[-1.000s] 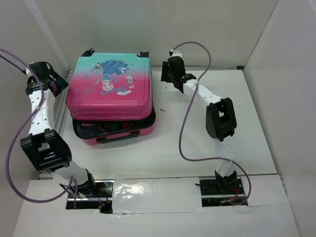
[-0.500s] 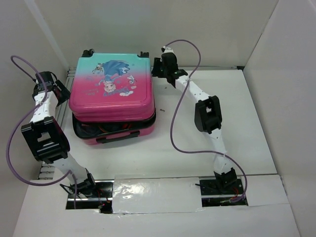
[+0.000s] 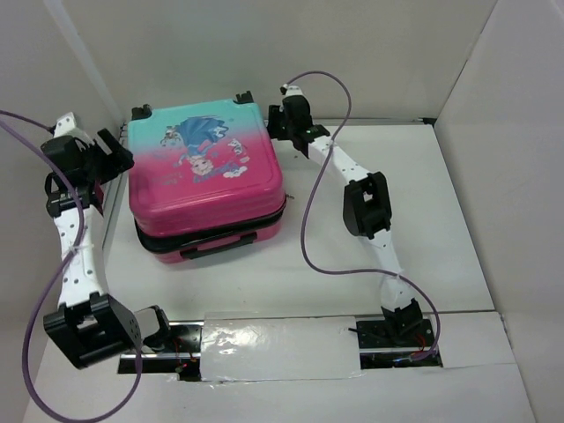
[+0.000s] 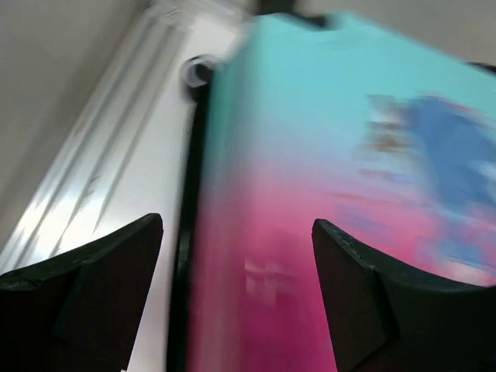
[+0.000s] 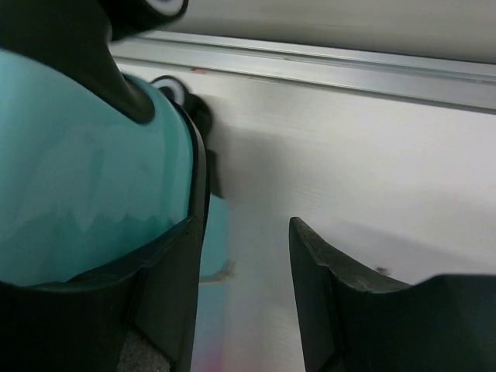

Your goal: Pack the luggage

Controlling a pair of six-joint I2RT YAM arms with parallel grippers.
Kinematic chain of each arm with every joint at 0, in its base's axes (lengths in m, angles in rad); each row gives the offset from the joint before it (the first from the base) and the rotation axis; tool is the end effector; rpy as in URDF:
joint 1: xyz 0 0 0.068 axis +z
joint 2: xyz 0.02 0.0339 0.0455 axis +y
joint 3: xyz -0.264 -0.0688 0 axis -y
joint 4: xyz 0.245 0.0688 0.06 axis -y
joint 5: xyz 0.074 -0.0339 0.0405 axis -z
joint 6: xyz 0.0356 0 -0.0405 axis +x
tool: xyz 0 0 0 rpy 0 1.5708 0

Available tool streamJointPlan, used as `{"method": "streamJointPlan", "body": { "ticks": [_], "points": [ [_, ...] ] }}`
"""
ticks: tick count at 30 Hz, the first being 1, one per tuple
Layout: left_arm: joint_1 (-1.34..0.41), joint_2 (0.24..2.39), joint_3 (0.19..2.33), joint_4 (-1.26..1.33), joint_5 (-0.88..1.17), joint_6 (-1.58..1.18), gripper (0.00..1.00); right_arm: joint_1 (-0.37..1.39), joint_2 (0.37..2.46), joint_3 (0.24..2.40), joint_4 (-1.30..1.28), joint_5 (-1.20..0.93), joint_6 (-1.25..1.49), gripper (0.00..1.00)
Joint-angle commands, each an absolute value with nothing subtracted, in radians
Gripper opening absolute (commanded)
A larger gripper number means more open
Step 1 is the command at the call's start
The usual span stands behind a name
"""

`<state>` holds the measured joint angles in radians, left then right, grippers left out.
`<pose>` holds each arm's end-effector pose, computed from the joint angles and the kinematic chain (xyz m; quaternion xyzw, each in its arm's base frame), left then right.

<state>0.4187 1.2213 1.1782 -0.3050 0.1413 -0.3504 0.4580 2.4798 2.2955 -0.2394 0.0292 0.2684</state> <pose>0.2575 0.1091 0.3737 -0.2689 0.7724 -0.0382 0.5742 0.5207 0.2555 0.2448 -0.0716 0.8369 0.1813 0.5115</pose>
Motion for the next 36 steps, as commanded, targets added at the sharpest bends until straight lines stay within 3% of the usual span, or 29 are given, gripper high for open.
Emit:
{"method": "streamJointPlan", "body": {
  "ticks": [1, 11, 20, 31, 36],
  "points": [
    [0.37, 1.16, 1.215, -0.294, 0.298, -0.39, 0.9, 0.641, 2.424, 2.275, -0.176, -0.095, 0.307, 0.57],
    [0.403, 1.078, 1.057, -0.396, -0.004, -0.492, 0.94, 0.68, 2.39, 2.195, -0.235, -0.011, 0.319, 0.57],
    [0.495, 1.246, 1.311, -0.529, -0.219, -0.491, 0.97, 0.586, 2.316, 2.08, -0.207, -0.046, 0.341, 0.58],
    [0.623, 1.431, 1.39, -0.508, -0.216, -0.479, 0.98, 0.526, 2.316, 2.091, -0.216, -0.055, 0.321, 0.56],
    [0.623, 1.517, 1.307, -0.448, -0.155, -0.479, 0.94, 0.515, 2.335, 2.1, -0.216, -0.066, 0.321, 0.56]
  ]
}}
